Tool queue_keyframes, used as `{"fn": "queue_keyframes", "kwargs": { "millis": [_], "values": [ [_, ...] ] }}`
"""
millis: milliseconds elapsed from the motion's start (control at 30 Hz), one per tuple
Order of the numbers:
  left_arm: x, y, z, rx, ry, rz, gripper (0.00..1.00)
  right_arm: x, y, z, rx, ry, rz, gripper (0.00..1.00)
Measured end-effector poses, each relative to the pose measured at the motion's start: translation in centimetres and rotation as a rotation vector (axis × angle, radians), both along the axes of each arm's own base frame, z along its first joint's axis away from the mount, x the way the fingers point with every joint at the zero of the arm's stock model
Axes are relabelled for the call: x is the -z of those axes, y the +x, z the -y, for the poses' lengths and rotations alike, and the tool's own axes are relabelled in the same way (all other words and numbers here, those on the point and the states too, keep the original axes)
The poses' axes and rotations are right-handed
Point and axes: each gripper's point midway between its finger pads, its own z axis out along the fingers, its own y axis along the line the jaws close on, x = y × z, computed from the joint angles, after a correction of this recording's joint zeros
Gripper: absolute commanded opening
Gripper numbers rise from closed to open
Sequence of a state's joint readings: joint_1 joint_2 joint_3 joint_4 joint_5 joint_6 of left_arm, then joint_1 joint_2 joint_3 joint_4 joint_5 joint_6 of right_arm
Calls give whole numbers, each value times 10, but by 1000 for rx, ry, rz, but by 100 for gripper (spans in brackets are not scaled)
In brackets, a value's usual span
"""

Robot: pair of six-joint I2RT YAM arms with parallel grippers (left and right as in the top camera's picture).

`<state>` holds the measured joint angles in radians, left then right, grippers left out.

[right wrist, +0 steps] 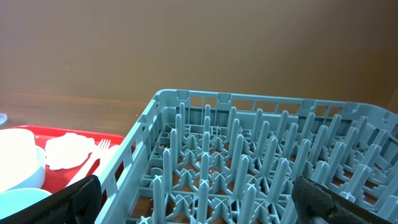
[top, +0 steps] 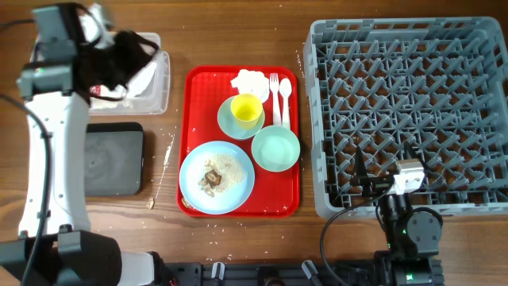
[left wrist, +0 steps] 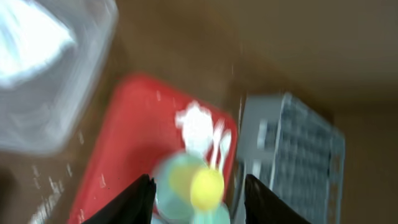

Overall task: Sort waste into correct bins and load items into the dishwasher rack
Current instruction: 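Move the wrapper over the clear bin and open the left gripper, then reach the left gripper to the light-blue plate and grip its rim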

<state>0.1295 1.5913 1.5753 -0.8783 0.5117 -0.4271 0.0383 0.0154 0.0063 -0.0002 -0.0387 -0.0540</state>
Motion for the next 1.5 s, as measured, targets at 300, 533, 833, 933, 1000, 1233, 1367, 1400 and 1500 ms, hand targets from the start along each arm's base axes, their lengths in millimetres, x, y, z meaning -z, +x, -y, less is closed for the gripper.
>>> {"fn": "queue_keyframes", "kwargs": {
  "millis": [300, 533, 833, 933, 1000, 1233, 1367, 1400, 1500],
  "values": [
    [44, -94, 43, 111, -35, -439, 20, 0, 0, 0, 0, 0, 0, 100],
    [55, -140, 35, 112, 95, -613, 30, 0, 0, 0, 0, 0, 0, 100],
    [-5, -192, 52, 183, 218, -358, 100, 0, 0, 0, 0, 0, 0, 100],
    [4, -212, 67, 257, 236, -349, 100, 0, 0, 0, 0, 0, 0, 100],
    [26, -218, 78, 304, 250, -386, 98, 0, 0, 0, 0, 0, 0, 100],
    [127, -226, 123, 329, 253, -472, 48, 0, 0, 1, 3, 0, 0, 100],
    [145, -229, 135, 346, 353, -422, 39, 0, 0, 1, 3, 0, 0, 100],
    [150, -228, 134, 323, 414, -409, 38, 0, 0, 1, 3, 0, 0, 100],
    [160, -209, 127, 189, 466, -396, 39, 0, 0, 1, 3, 0, 0, 100]
  ]
}}
